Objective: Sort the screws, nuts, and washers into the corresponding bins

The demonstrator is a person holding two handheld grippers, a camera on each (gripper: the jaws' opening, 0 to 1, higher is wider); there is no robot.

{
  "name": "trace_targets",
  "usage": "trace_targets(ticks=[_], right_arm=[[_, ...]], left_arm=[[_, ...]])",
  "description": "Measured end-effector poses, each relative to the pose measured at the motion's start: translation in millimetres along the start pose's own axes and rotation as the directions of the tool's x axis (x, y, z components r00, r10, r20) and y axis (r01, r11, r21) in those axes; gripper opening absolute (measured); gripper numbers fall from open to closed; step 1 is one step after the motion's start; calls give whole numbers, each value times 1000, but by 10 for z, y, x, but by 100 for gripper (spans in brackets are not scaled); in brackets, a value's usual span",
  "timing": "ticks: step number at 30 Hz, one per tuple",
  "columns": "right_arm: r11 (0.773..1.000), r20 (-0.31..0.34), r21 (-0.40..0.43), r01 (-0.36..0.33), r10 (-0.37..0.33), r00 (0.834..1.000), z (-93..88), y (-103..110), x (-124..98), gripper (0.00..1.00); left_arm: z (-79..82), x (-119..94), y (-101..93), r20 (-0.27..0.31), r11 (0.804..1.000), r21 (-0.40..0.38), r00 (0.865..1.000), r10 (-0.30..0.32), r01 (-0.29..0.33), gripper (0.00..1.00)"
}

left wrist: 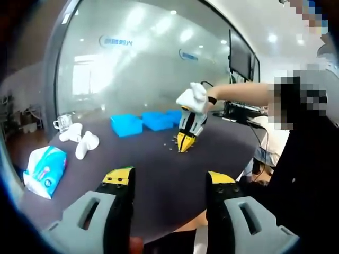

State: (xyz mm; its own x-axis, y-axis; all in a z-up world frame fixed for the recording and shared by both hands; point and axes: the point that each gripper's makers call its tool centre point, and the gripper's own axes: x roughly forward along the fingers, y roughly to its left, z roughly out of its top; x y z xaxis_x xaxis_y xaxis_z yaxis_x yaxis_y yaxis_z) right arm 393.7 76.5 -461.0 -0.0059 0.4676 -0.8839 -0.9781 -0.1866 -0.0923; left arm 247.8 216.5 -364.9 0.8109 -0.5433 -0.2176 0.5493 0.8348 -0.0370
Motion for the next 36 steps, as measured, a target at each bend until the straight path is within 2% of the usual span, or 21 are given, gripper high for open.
trace_targets(ticks=[4,7,12,15,16,17,19,21,26,27,29,30,32,33,36], right_arm=[[998,88,60,19,-25,996,80,39,-114,0],[992,174,120,44,-65,983,117,44,-239,0],[971,290,212,111,-172,941,89,12,-458,0],[943,367,284,176,-276,888,49,-18,-644,0],[925,374,320,205,-322,870,12,-50,-704,0],[913,395,337,232,-360,845,5,-68,-767,0],[886,416,378,268,-421,806,-49,-67,-879,0],[852,432,419,314,-491,756,-95,-71,-996,0],[782,468,507,362,-603,647,-200,88,-1225,0],[772,471,519,367,-616,632,-212,111,-1247,0],[759,469,530,378,-634,615,-265,220,-1276,0],[744,471,548,381,-652,594,-286,257,-1305,0],[727,476,578,370,-669,571,-332,353,-1334,0],[723,474,586,366,-672,568,-360,402,-1337,0],[686,460,619,382,-711,531,-458,469,-1404,0]], left_arm=[[23,-12,0,8,1000,1,1000,2,-2,53],[56,-20,3,21,1000,-1,1000,4,-4,53],[101,-26,17,36,1000,-3,999,6,-6,53],[142,-15,27,49,1000,-4,999,5,-5,53],[154,-5,27,51,1000,-4,999,2,-2,52],[167,6,26,53,1000,-1,999,-1,1,52],[208,29,30,62,1000,2,998,-2,2,52],[250,53,24,73,1000,-1,997,-8,8,52],[316,112,10,86,1000,6,996,-16,16,52],[329,126,8,89,1000,8,996,-17,16,52],[348,144,10,95,1000,9,995,-16,15,52],[357,151,8,98,1000,9,995,-15,14,52],[373,165,5,102,1000,9,995,-14,13,52],[380,172,3,104,1000,8,995,-15,14,52],[400,190,-7,107,1000,11,994,-15,14,52]])
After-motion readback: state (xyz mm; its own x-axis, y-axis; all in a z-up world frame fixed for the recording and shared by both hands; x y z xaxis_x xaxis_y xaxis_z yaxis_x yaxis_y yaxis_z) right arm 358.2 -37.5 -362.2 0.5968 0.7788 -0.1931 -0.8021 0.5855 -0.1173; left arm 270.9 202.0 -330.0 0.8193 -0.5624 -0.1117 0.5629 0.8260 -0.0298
